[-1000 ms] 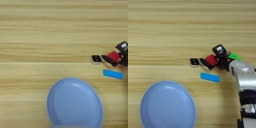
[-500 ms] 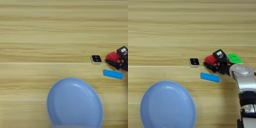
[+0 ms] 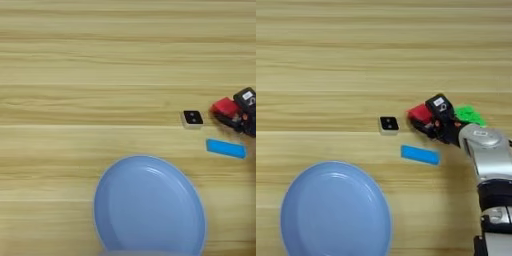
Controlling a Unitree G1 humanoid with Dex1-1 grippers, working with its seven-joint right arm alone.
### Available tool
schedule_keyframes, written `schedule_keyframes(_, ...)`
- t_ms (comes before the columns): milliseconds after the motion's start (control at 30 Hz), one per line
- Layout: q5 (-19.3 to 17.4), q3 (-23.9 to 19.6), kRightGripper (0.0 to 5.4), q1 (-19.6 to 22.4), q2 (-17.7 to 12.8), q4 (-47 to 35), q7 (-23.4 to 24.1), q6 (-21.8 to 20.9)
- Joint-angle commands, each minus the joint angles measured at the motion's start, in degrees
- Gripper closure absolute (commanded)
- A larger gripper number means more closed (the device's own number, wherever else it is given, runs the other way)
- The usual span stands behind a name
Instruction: Move the objects on the table
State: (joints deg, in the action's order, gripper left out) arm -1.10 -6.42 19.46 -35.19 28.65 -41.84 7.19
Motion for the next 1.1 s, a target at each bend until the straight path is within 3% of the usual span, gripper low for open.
schedule_keyframes(33,-1.5,-1.7,3.03,4.1,-2.1,-8.8,1.5,-0.1)
schedule_keyframes(467,-2.2,8.4,3.03,3.9,6.2,-33.3,-0.9,8.4)
schedule_keyframes(733,0.2,18.7,3.03,4.8,12.7,-28.6,-3.0,9.0)
schedule_keyframes(933,0.9,20.8,3.04,6.1,15.8,-22.0,-2.9,7.3)
schedule_keyframes(1100,1.4,21.3,3.04,6.3,16.6,-19.4,-3.1,6.3)
